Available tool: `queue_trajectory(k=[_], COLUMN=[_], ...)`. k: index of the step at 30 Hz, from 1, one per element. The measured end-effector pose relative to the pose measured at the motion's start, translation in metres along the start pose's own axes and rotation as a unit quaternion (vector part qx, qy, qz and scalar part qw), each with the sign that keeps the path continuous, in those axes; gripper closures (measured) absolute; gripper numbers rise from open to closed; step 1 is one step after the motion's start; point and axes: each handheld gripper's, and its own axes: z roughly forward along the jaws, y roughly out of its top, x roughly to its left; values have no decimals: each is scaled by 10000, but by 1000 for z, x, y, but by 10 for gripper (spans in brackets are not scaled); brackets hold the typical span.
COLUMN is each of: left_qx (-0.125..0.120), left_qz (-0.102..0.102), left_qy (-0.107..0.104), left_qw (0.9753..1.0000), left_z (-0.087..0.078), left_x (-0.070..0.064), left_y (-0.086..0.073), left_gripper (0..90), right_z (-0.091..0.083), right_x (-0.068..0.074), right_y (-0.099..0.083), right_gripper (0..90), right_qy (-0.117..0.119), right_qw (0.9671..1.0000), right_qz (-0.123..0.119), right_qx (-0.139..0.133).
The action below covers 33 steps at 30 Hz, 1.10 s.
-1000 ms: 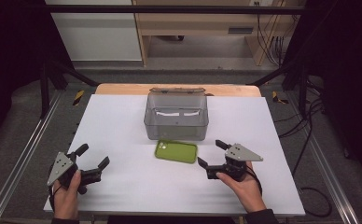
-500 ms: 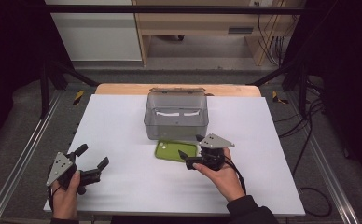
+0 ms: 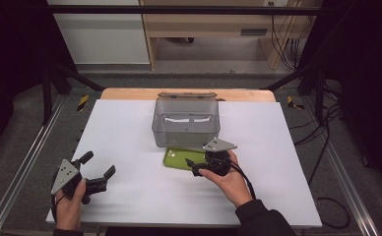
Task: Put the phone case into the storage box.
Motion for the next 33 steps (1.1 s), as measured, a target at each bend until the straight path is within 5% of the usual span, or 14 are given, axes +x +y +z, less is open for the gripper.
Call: queue_trajectory(k=[20,33], left_qx=[18,22], left_qz=[37,58], left_qy=[-53,-43], left_qw=[10000,10000], left_z=[0,1], left_x=[0,-2], left_y=[-1,0], left_gripper=[12,12], right_z=[17,26], right_x=[-7,-11], right_y=[-4,-7], right_gripper=[188,294], right_qy=[-133,-177], right_qw=[9992,9978], right_qz=[109,274], right_qx=[371,581])
